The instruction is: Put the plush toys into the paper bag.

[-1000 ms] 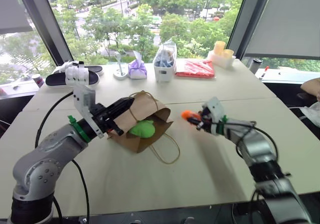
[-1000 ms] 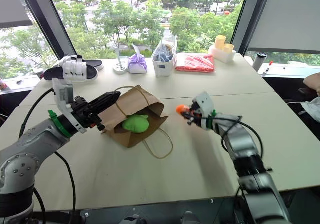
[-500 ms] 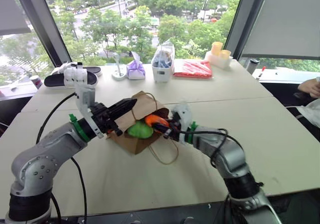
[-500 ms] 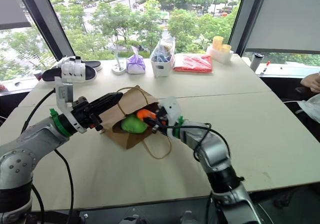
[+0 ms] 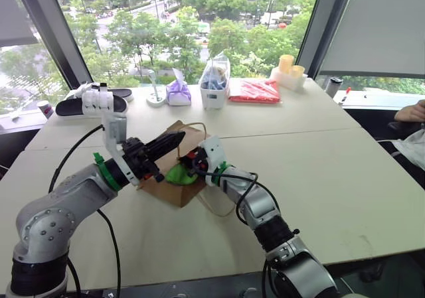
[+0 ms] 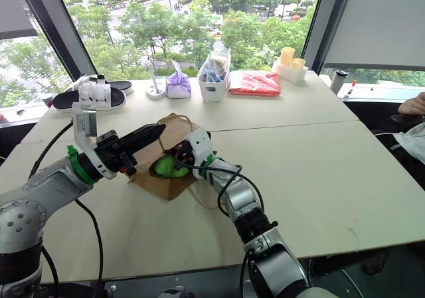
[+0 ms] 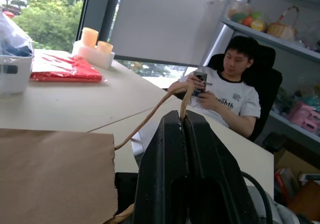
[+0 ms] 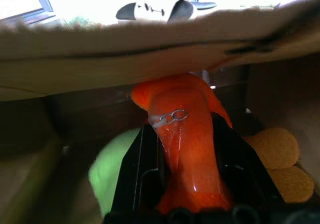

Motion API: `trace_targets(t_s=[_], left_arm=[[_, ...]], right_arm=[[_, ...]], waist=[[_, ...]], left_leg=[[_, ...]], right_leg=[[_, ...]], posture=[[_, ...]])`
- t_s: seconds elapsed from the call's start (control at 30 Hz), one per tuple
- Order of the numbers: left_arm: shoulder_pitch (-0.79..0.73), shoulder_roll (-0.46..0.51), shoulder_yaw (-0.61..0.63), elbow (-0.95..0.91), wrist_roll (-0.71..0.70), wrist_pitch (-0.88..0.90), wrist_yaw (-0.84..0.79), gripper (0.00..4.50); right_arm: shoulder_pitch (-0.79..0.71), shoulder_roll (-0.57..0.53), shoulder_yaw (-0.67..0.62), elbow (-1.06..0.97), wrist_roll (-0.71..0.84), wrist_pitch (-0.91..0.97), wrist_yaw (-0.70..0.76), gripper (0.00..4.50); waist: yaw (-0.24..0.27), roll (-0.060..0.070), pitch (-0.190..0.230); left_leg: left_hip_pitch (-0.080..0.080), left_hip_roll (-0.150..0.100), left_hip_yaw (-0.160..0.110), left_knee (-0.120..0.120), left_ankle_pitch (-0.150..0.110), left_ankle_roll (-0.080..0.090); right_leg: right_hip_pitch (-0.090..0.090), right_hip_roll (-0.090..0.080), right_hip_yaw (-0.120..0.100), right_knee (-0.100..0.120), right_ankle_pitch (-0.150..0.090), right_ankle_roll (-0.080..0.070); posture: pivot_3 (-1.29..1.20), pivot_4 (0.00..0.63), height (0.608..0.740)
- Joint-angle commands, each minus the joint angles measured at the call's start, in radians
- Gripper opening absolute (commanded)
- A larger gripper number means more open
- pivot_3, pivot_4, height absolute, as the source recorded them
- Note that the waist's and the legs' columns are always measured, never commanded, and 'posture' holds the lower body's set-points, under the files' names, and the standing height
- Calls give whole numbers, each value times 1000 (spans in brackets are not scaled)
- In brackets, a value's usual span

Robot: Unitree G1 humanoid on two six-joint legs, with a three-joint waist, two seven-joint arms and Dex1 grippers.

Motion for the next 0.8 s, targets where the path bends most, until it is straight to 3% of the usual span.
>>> trace_targets(t_s=[0.03,0.17,0.33,0.6,0.8], left_arm=[[-4,9,23,-28,-27,-19,0,0],[8,13,27,-27,-27,-22,-6,0],[18,13,25,-26,-21,-25,-8,0],[15,13,19,0,5,-31,-32,0],[6,3,9,15,27,-41,-53,0]], right_arm=[[-19,22,-16,-1,-16,-58,-26,2394],[-9,5,-21,-30,-9,-44,4,4362],[25,-19,-85,-224,144,176,101,4445],[184,-323,-181,-734,438,628,285,4445],[304,-438,-173,-725,402,649,263,4445]], waist=[[0,0,0],[0,0,0],[1,0,0],[7,0,0],[1,0,0]], left_leg=[[0,0,0,0,0,0],[0,0,0,0,0,0],[0,0,0,0,0,0],[-1,0,-1,0,0,0],[0,1,1,0,0,1]], right_leg=[[0,0,0,0,0,0],[0,0,0,0,0,0],[0,0,0,0,0,0],[1,0,0,-2,0,0],[1,0,0,-2,0,0]], posture=[[0,150,740],[0,150,740],[0,150,740],[0,150,740],[0,150,740]])
